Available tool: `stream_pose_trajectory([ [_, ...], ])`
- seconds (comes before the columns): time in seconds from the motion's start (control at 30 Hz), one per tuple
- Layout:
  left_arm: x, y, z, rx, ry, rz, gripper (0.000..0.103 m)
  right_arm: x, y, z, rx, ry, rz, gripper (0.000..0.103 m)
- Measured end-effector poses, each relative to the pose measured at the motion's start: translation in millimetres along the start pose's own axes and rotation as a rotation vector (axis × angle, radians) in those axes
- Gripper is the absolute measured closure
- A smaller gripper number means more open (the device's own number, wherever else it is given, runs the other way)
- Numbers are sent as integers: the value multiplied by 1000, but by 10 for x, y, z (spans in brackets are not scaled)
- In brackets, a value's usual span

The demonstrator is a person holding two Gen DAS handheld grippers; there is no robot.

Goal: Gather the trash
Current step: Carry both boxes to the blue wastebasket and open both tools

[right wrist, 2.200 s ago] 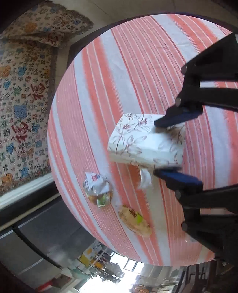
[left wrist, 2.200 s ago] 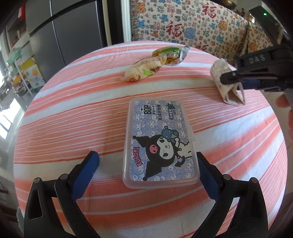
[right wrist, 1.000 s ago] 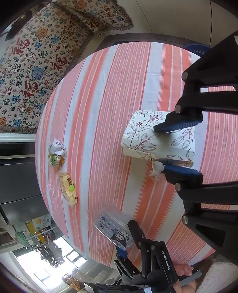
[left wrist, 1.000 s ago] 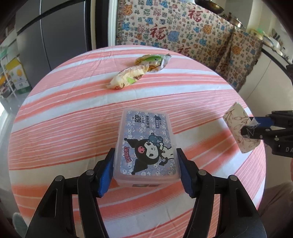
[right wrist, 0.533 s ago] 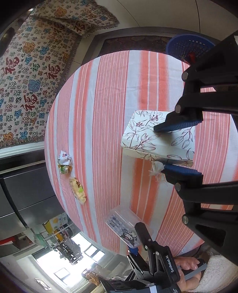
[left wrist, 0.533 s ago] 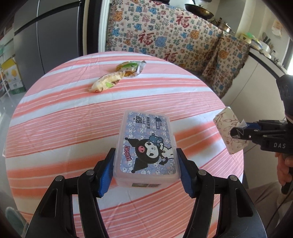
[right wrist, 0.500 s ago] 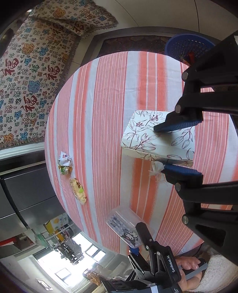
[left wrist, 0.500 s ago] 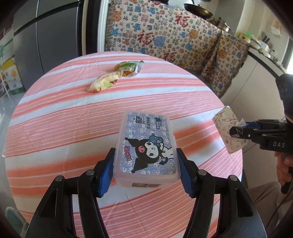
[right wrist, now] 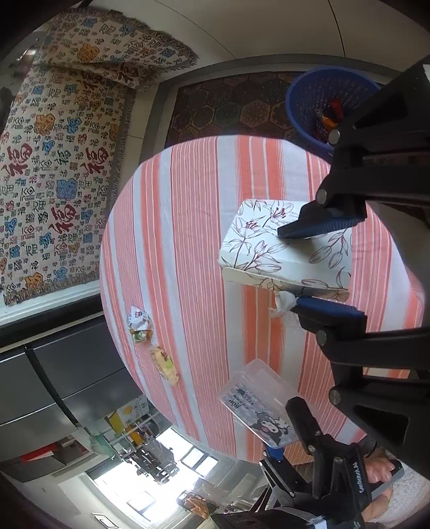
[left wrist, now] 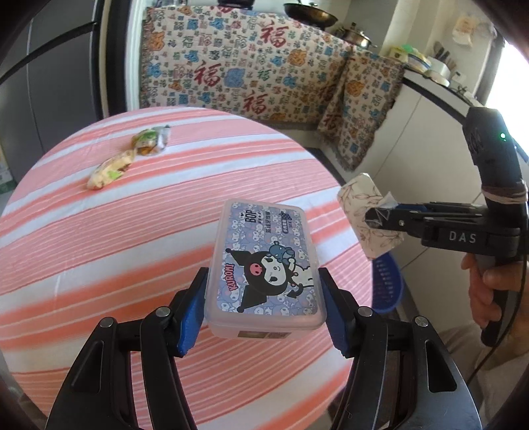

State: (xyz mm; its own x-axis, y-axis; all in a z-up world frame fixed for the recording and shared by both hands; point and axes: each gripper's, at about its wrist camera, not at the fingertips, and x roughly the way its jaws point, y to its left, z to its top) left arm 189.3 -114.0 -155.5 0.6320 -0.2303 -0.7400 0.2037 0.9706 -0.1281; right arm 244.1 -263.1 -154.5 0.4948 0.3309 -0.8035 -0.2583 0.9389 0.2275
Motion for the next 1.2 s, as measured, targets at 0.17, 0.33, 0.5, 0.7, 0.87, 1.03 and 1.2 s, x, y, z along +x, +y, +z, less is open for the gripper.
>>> stream_pose_trajectory([
  [0.17,156,-542,119,61,17,-75,38,-201,-446,-109,68,-26,-56,68],
  [0.33,365,-1065,264,116,34,-132,38,-387,-1027,-298,154,-38,-135,68],
  [0.5,642,-1515,354,149,64,-183,38,-460,-1591,-521,251,-41,-182,68],
  [0.7,1079,-2028,339,179,102,-223,38,-337,-2165,-736,345,-8,-217,68],
  [0.87,1539,-2332,287,189,148,-232,38,-165,-2656,-878,432,24,-240,67],
  [1.03,1986,-2573,271,193,184,-228,38,11,-3003,-1062,511,24,-234,67],
  [1.2,2335,-2736,187,198,222,-234,38,169,-3291,-1251,572,49,-204,67],
])
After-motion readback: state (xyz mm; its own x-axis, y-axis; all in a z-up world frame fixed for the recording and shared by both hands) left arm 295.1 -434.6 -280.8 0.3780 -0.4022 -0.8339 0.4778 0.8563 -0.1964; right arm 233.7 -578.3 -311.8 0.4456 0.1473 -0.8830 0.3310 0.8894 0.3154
